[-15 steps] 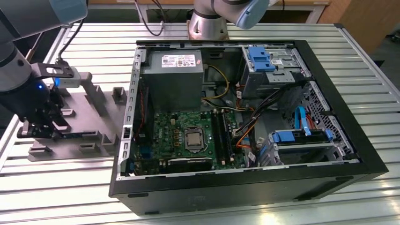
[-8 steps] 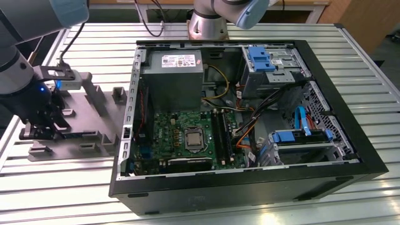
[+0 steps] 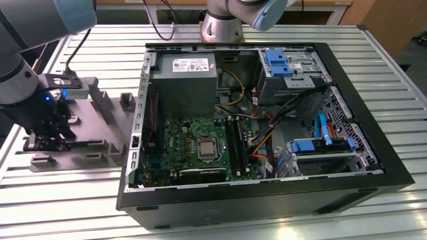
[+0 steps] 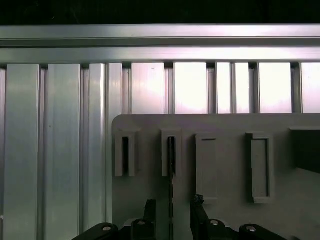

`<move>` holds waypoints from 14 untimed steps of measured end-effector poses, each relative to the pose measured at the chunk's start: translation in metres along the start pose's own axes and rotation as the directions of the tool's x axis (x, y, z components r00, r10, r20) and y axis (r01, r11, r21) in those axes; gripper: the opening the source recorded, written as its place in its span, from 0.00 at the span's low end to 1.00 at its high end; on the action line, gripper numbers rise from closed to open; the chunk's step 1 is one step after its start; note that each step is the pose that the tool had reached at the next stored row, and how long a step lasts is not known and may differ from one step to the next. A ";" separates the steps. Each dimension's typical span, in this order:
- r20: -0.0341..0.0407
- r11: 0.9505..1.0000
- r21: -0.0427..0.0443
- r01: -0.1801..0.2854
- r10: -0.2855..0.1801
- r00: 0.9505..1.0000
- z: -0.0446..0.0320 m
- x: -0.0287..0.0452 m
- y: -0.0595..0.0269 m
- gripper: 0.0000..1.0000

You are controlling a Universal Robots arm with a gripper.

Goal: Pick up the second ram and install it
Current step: 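Pick up the second ram and move it above second insertion slot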

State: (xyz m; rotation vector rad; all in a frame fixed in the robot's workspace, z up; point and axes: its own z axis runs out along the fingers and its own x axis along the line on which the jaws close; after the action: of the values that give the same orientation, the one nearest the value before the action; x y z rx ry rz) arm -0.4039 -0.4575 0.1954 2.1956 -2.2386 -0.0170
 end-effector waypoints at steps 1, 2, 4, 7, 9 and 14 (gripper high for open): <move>-0.001 1.000 0.000 0.000 0.000 1.000 0.0005 0.0000 0.0000 0.40; -0.002 1.000 0.000 0.000 0.000 1.000 0.0010 0.0000 0.0001 0.40; -0.003 1.000 0.000 0.000 0.000 1.000 0.0011 0.0000 0.0001 0.40; -0.003 1.000 0.000 0.000 0.000 1.000 0.0015 -0.0001 0.0001 0.39; -0.003 1.000 0.000 0.000 0.000 1.000 0.0019 -0.0001 0.0001 0.32; -0.002 1.000 0.001 0.000 0.000 1.000 0.0038 0.0000 0.0000 0.32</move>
State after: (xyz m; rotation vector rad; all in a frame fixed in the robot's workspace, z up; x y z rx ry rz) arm -0.4040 -0.4574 0.1916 2.1951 -2.2384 -0.0132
